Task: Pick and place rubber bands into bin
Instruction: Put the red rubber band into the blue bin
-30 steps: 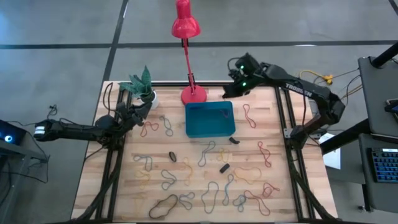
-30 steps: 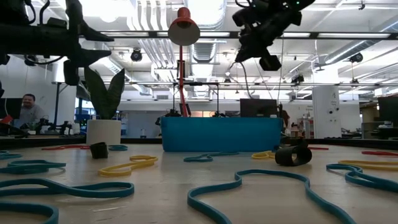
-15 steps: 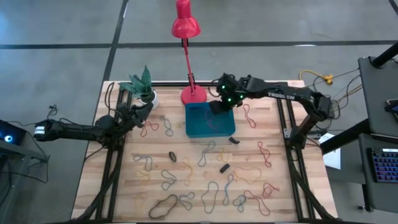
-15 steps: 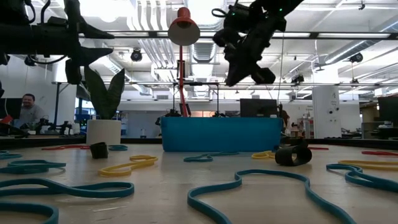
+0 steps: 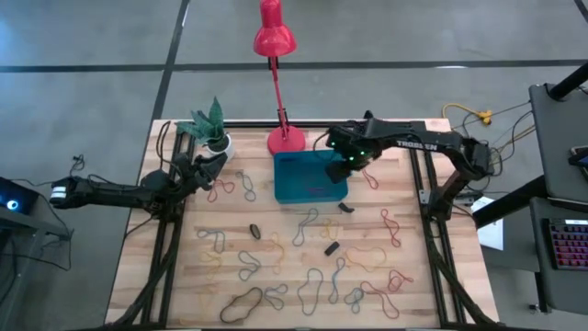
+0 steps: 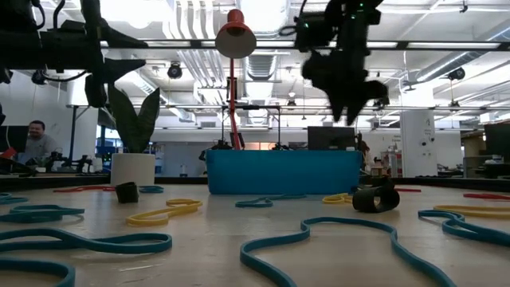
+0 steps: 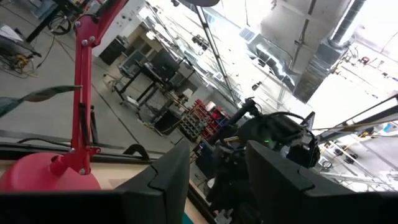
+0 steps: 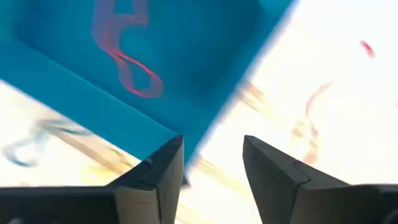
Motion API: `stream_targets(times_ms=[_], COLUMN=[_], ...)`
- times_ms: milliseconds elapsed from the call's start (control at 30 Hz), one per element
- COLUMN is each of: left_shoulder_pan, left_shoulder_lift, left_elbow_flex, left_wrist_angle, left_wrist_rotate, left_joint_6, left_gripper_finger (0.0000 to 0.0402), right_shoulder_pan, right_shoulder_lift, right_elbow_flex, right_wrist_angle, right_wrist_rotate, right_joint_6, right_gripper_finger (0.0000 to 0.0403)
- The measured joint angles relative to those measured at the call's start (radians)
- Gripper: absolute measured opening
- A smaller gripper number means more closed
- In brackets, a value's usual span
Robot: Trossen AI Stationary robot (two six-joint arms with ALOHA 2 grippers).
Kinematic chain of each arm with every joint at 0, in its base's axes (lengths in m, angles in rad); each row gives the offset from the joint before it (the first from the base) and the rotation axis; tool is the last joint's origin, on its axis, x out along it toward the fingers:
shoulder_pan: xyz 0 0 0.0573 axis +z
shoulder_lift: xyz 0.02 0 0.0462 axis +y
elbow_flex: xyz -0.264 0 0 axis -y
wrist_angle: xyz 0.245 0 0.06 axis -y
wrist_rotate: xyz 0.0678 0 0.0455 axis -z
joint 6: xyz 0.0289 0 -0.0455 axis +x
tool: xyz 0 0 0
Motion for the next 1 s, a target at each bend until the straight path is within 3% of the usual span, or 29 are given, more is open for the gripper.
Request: stream_targets(times_ms=[200,433,733,867,1000], left_shoulder_pan=[0.000,0.000,0.000,0.000,0.000], left_shoulder_lift=[0.000,0.000,-0.002,-0.003,-0.003], left_elbow_flex=[0.000,0.000,0.000,0.000,0.000], left_wrist_angle=[0.000,0.000,0.000,0.000,0.008], left_wrist_rotate=[0.000,0.011,0.007,0.006,0.003], left_joint_6=[0.000,0.000,0.001,0.001,0.001], left_gripper_finger=[0.0141,0.0141,0.0141,0.0141,0.0141], right_shoulder_pan=[-0.140,-0.268,-0.274,-0.274,-0.275], right_shoulder_lift=[-0.002,0.006,0.006,0.006,0.006], right_elbow_flex=[-0.098,-0.324,-0.462,-0.473,-0.492], right_wrist_angle=[-0.074,0.102,0.389,0.432,0.463], right_wrist_rotate=[-0.026,-0.107,-0.093,-0.005,0.008], right_joint_6=[-0.074,-0.121,-0.089,-0.088,-0.091], right_gripper_finger=[0.0158,0.0155,0.0155,0.0155,0.0155])
